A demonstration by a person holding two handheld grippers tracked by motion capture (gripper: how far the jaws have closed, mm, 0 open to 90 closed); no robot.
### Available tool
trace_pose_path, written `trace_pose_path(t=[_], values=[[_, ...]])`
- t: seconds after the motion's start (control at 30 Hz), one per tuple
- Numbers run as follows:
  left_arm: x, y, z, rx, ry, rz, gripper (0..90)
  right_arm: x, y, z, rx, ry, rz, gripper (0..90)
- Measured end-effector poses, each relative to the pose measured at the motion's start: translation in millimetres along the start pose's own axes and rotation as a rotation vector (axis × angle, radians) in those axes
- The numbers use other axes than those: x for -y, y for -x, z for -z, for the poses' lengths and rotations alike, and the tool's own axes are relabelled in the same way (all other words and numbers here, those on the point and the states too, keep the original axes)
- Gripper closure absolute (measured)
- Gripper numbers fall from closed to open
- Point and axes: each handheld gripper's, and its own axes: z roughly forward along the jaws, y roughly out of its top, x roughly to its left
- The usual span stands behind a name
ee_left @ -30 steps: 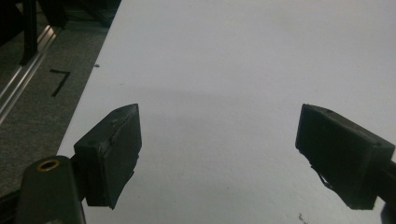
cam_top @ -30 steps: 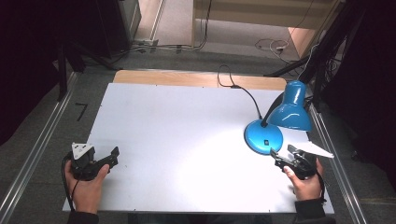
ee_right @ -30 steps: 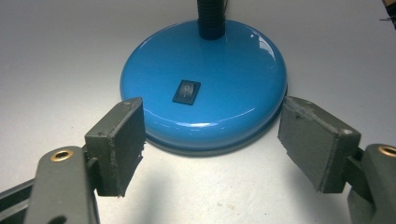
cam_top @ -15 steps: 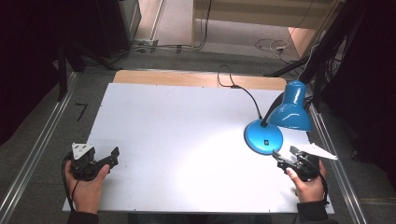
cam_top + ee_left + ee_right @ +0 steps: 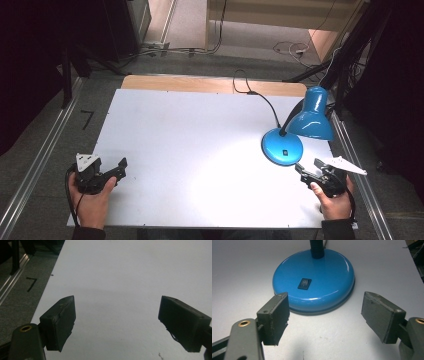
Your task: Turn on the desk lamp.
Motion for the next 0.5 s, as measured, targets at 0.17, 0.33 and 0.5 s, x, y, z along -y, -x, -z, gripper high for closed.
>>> trace_pose_path(t=[0.17, 0.33, 0.5], values=[[0.2, -0.6, 0.0, -0.004, 0.002, 0.004, 15.2, 0.7, -0.2, 2.6, 0.001, 0.002, 0.0, 21.2], [0.3, -0.7, 0.3, -0.002, 0.003, 0.005, 15.2, 1.5, 0.8, 5.0, 0.002, 0.005, -0.002, 21.2], [0.5, -0.8, 0.9, -0.003, 0.0, 0.003, 15.2, 2.7, 2.0, 6.9, 0.007, 0.006, 0.001, 21.2]])
